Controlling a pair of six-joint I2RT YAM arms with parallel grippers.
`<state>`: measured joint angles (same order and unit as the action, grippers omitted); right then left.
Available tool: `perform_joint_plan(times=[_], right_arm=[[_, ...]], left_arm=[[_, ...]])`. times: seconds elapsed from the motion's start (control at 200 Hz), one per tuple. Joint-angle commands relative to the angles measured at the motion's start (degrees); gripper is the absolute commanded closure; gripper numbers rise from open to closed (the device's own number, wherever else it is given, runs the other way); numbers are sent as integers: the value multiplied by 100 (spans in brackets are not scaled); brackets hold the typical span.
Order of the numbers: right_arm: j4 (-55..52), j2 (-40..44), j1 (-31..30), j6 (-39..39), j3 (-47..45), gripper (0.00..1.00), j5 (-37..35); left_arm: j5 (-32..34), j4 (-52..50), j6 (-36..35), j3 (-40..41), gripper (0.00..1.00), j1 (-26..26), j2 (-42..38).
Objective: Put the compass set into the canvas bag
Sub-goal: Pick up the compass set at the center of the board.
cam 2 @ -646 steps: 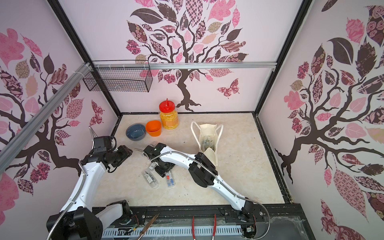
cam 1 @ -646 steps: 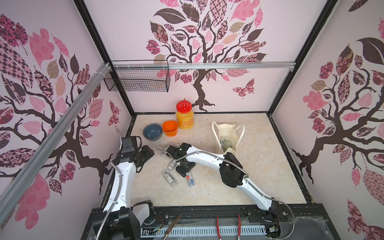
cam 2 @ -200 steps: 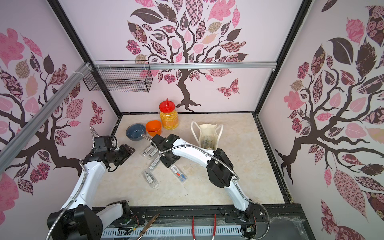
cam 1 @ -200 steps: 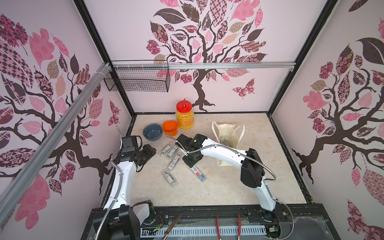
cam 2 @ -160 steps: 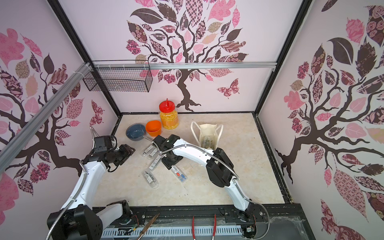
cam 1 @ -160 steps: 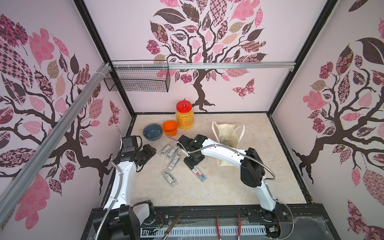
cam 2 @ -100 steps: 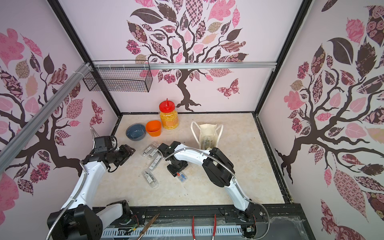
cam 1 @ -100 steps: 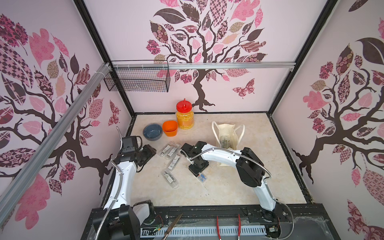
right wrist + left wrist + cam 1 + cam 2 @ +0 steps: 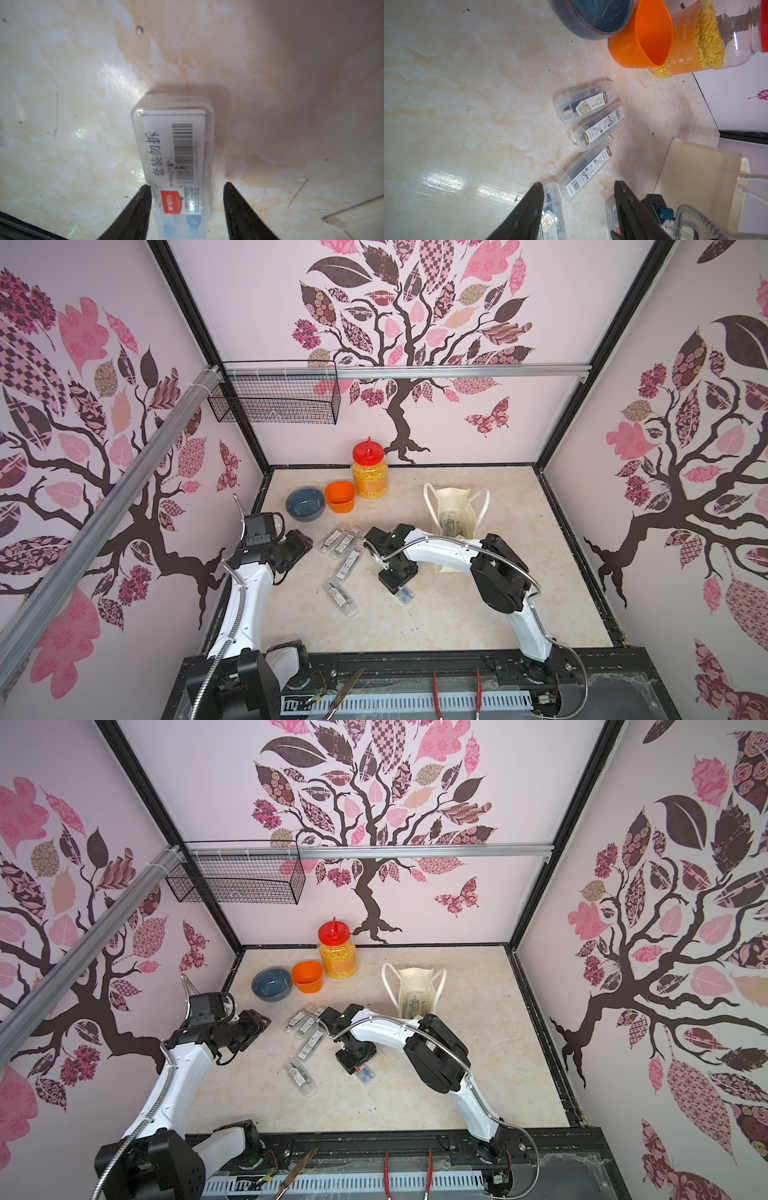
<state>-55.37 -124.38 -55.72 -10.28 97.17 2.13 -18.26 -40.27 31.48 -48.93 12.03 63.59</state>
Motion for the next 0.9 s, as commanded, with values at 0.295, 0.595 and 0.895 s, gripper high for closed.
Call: perform_joint_plan(times=[0.295, 0.595, 0.895], right_arm=[[-19, -156, -5, 35, -47, 42, -82], [18, -83, -18, 80, -84, 47, -15], [38, 112, -17, 43, -113, 39, -172]], left_arm=[[-6, 107, -10, 191, 41, 27, -9], [-2, 98, -12, 200, 42, 28, -36], [-55, 152, 0, 152, 41, 29, 48]])
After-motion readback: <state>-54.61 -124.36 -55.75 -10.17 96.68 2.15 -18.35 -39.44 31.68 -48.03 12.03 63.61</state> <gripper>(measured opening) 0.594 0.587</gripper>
